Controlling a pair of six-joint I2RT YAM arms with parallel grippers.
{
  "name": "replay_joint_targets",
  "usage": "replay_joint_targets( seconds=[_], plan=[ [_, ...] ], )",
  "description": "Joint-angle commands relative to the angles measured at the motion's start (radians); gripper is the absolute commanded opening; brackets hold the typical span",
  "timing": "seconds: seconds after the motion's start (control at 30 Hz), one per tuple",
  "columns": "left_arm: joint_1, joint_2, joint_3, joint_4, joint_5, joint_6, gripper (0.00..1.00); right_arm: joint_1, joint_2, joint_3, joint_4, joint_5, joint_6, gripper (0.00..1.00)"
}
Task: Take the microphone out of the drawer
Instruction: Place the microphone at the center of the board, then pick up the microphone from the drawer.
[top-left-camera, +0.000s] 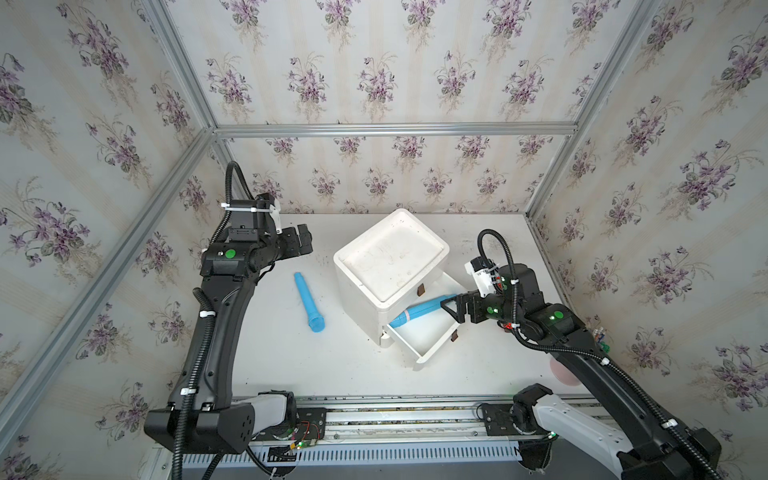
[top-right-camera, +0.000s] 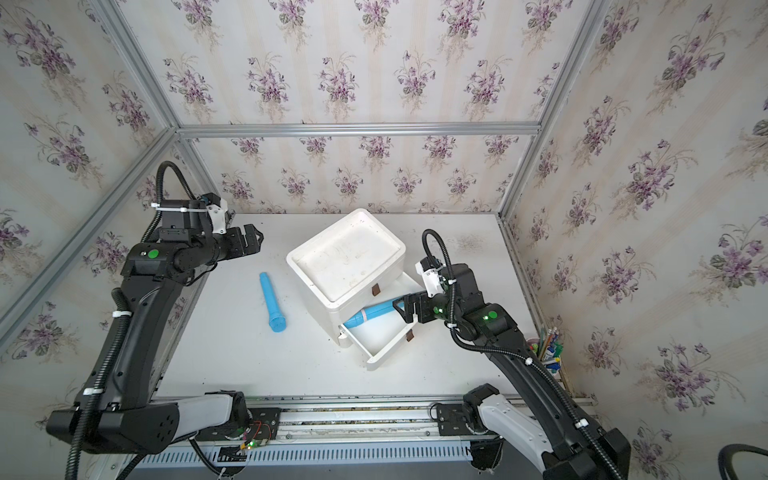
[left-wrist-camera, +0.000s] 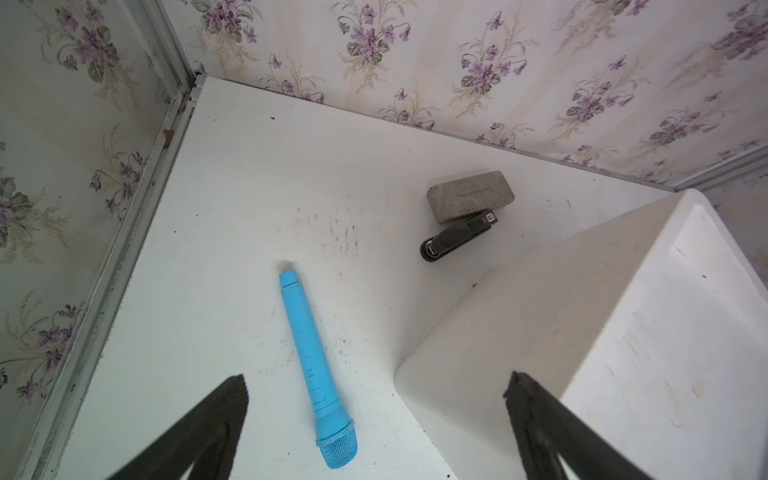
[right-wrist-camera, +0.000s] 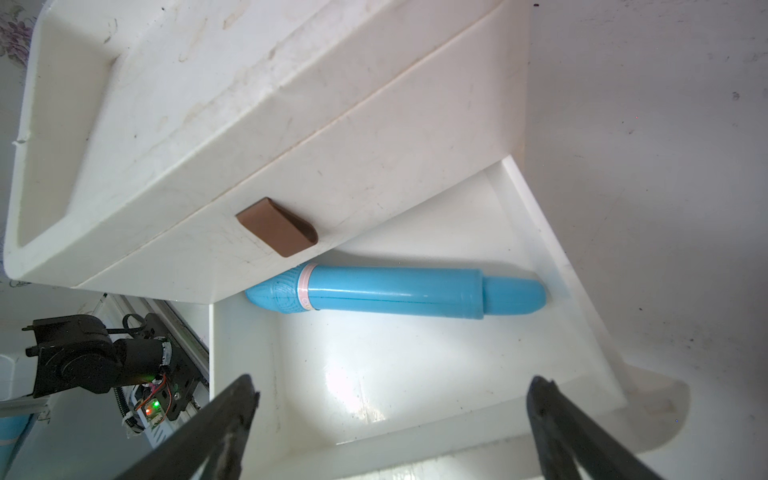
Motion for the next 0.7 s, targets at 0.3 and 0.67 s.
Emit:
replay_joint_targets(
  seconds=[0.3,0.67],
  plan=[
    [-0.178,-0.031,0.150,-0.101,0.264,0.178,0.99,0.001,-0.033,0.014,-0.085,0.049,0.025,1.00],
    [-0.533,0.088,0.308,-0.106,0.211,0.221,0.99,0.000,-0.014,0.017,-0.215,0.235,0.132,1.00]
  ],
)
